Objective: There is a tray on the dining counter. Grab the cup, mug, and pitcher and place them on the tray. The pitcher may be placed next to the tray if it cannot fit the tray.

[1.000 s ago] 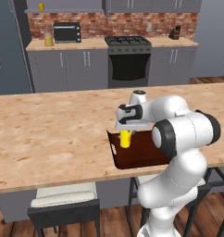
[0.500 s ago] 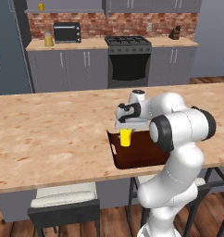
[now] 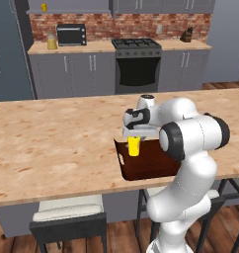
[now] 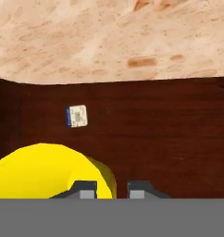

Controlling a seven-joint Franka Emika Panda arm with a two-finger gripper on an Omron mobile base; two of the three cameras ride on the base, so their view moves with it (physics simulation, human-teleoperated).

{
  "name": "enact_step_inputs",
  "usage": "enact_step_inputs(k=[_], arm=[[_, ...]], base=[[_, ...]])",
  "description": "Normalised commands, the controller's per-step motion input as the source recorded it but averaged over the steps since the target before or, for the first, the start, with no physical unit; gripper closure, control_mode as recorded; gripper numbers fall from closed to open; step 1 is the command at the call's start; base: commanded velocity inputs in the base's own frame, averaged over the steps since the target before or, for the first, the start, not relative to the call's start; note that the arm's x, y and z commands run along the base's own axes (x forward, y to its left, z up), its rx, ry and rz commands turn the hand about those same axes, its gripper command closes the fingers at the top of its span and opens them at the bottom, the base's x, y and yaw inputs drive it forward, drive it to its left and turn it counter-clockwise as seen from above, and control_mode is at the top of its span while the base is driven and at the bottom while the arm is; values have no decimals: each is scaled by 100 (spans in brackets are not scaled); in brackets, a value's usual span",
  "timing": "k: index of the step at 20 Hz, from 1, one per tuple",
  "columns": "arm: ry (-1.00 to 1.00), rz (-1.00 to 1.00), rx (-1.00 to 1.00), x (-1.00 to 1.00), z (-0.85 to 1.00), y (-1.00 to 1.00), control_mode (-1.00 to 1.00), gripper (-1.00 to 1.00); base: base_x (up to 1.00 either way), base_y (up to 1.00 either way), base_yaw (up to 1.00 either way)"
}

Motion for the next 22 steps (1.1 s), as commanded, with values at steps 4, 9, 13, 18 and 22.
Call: enact_step_inputs(k=[4, 9, 13, 18, 22], arm=[[0, 0, 0, 0, 0, 0, -100, -100], [0, 0, 0, 0, 0, 0, -100, -100], [0, 0, 0, 0, 22, -5, -100, -100], [0, 0, 0, 0, 37, -14, -100, -100], [0, 0, 0, 0, 42, -18, -100, -100]], base=[[0, 0, 0], [0, 0, 0], [0, 0, 0], [0, 0, 0], [0, 0, 0]])
